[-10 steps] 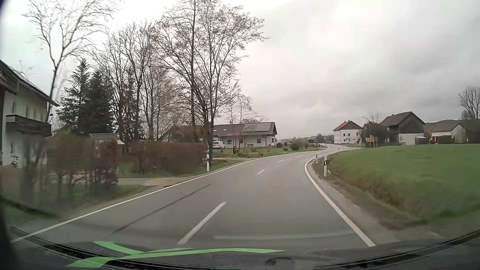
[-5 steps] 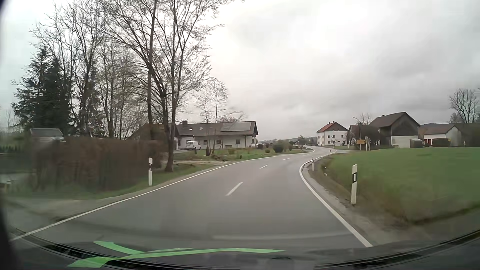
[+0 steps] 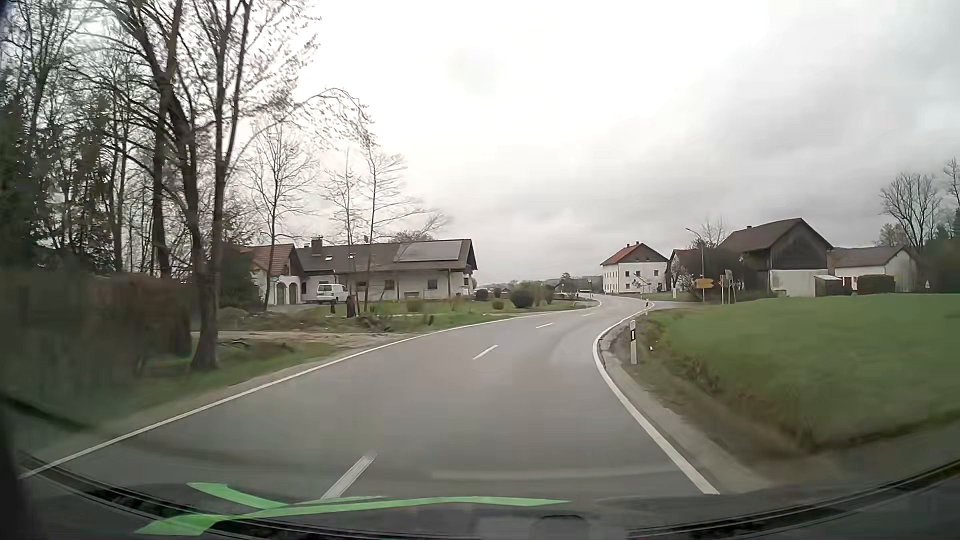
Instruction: Follow the waypoints while adhering to traffic rules and regulations
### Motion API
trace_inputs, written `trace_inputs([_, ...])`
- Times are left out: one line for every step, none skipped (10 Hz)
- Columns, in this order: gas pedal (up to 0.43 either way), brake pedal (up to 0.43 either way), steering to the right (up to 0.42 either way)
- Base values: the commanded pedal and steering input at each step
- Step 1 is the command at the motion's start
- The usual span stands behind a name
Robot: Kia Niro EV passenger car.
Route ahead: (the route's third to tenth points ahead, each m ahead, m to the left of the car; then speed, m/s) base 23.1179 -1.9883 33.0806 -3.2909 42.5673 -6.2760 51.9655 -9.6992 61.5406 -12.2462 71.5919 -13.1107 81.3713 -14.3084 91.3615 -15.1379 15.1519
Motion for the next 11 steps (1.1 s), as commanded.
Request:
trace_inputs([0.079,0.000,0.038])
trace_inputs([0.079,0.000,0.037])
trace_inputs([0.067,0.000,0.037])
trace_inputs([0.067,0.000,0.037])
trace_inputs([0.067,0.000,0.036])
trace_inputs([0.067,0.000,0.034])
trace_inputs([0.067,0.000,0.034])
trace_inputs([0.067,0.000,0.034])
trace_inputs([0.067,0.000,0.034])
trace_inputs([0.067,0.000,0.036])
trace_inputs([0.067,0.000,0.039])
